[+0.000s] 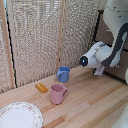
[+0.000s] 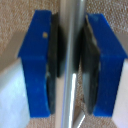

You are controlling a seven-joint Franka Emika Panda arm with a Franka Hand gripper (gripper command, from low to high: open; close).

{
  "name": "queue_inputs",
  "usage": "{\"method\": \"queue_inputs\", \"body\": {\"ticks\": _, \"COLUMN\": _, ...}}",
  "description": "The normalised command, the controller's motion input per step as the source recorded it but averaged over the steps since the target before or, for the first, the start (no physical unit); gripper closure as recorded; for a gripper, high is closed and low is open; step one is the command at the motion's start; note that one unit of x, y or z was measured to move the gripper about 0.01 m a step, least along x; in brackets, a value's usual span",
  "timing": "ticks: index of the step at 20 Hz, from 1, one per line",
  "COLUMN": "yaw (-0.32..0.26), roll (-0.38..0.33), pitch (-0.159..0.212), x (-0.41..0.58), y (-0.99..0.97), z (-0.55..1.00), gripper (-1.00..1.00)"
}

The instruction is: Please adjust your gripper to match the height of the lower drawer handle. Progress your gripper onward until it happens to touch the drawer handle. Now, firmly take hold of it with your gripper, then steadily retract it to swing the drawer wide open.

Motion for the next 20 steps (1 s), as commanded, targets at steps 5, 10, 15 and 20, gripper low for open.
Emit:
{"method": "queue_inputs", "body": {"ticks": 5, "yaw": 0.000, "roll": 0.103, "pitch": 0.095, "x": 0.127, "y": 0.93, "z": -0.18, "gripper": 1.00}}
{"method": "queue_inputs", "body": {"ticks": 10, "yaw": 0.001, "roll": 0.084, "pitch": 0.072, "x": 0.041, "y": 0.95, "z": -0.18, "gripper": 1.00}}
{"method": "queue_inputs", "body": {"ticks": 15, "yaw": 0.040, "roll": -0.015, "pitch": 0.024, "x": 0.065, "y": 0.54, "z": -0.01, "gripper": -1.00}}
{"method": "queue_inputs", "body": {"ticks": 20, "yaw": 0.033, "roll": 0.011, "pitch": 0.035, "x": 0.097, "y": 0.04, "z": 0.31, "gripper": -1.00}}
